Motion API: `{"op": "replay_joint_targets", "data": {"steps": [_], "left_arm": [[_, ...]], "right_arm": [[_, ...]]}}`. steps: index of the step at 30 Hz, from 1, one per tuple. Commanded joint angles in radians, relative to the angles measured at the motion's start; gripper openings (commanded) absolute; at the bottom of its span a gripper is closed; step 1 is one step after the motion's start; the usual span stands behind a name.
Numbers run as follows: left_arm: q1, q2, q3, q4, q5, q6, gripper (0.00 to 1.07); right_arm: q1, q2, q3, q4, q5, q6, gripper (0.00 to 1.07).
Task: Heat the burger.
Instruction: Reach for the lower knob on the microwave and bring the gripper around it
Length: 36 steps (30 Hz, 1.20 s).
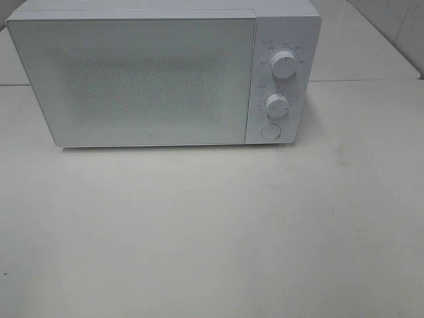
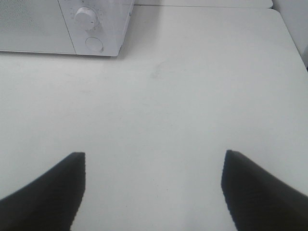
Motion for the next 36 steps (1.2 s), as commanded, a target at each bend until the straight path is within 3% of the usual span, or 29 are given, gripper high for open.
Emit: {"op": "replay_joint_targets", "data": {"steps": [1, 12, 20, 31, 36], "left_arm": [[0.0, -0.026, 0.002, -0.001, -0.001, -0.003, 0.98], [0.0, -0.026, 0.002, -0.001, -0.001, -0.003, 0.98], [0.0, -0.026, 0.002, -0.001, -0.001, -0.003, 0.98], [0.0, -0.026, 0.002, -0.001, -0.001, -0.003, 0.98], [0.0, -0.026, 0.002, -0.001, -0.001, -0.003, 0.98]], "right_arm": [[-0.002, -0.018, -0.001, 0.0, -0.01, -0.006, 0.75], [-0.002, 0.023, -0.028, 0.002, -0.081, 0.013, 0.75], [-0.002, 0.149, -0.018, 0.002, -0.211, 0.013, 0.75], [-0.002, 0.343, 0.05, 0.002, -0.48, 0.013, 0.75], [-0.002, 0.48, 0.097, 0.009, -0.695, 0.013, 0.75]]}}
